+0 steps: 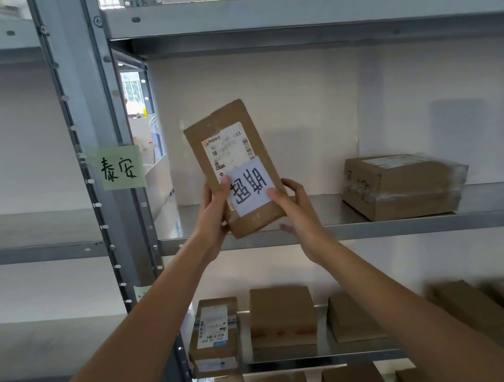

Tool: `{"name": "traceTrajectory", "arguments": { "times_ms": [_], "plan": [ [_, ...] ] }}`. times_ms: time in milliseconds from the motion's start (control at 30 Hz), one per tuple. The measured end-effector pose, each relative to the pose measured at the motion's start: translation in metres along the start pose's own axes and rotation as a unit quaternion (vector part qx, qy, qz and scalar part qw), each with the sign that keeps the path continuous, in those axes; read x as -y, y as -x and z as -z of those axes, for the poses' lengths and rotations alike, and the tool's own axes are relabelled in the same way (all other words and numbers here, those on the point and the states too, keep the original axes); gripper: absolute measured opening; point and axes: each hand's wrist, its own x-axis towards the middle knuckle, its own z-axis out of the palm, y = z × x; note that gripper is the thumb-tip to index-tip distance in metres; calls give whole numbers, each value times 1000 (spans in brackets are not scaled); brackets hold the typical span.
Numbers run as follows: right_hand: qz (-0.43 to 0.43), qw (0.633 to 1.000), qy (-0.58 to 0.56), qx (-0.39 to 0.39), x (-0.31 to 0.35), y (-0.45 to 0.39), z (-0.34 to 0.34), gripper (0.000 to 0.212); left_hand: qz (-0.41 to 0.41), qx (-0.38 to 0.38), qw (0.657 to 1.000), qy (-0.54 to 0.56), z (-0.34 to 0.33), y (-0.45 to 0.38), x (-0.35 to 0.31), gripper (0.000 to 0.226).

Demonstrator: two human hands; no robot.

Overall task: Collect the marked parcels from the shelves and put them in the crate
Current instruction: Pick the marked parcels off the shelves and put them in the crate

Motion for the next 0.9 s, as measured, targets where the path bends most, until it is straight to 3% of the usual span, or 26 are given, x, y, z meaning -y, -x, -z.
{"name": "traceTrajectory", "arguments": {
  "times_ms": [167, 433, 900],
  "plan": [
    [29, 999, 30, -12, 8, -12, -2, 47, -25, 3, 996, -81, 8, 0, 5, 52],
    [62, 997, 39, -30, 8, -13, -20, 45, -78, -76, 993, -39, 3, 4, 7, 44],
    [77, 994, 31, -65, 9, -10, -10, 51, -76, -72, 994, -32, -11, 5, 7, 41]
  ]
}}
